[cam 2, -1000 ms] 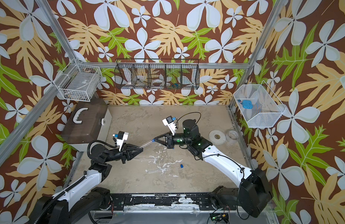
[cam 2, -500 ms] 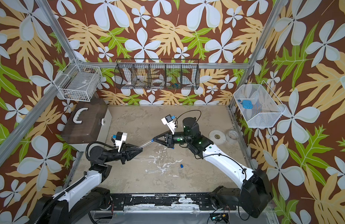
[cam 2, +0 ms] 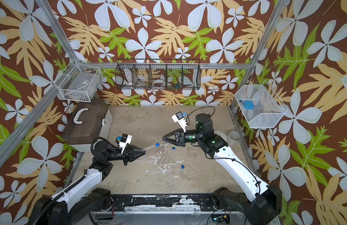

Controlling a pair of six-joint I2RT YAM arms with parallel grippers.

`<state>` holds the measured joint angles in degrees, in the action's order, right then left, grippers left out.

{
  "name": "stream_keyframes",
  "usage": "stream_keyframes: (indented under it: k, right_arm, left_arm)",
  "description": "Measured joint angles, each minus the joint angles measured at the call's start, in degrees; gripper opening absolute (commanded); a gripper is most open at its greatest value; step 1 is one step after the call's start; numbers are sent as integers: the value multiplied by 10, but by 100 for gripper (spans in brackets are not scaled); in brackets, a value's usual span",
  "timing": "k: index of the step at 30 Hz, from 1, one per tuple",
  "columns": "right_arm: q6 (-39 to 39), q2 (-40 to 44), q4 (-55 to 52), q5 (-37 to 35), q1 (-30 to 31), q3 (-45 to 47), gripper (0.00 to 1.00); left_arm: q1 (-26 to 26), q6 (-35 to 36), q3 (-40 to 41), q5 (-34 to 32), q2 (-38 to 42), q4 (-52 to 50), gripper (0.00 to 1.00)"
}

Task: Insert stoppers into test tubes
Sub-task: Insert the stopper into the test tube.

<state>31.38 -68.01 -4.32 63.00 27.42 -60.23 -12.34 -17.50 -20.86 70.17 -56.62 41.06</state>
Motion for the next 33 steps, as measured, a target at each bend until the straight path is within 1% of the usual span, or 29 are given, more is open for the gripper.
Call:
stream_keyframes:
  k: [5,10,16,27,33]
  right_arm:
    - [-5,-25,-24,-5,0,30,27]
    - [-11,-40,-26,-5,15,33,25]
    - [-22,-61,-32,-4,33,23,20]
    - [-31,-64,-34,-4,42,23,18]
    - [-32,-69,-34,-3,46,19,12]
  left_arm:
    - [0,7,0,22,-1,-5,0]
    - [-1,-18,7,35,-4,24,0]
    - [-1,-33,10,38,-4,46,0]
    - [-2,-39,10,38,-2,50,0]
    - [-2,-41,12,38,-1,50,0]
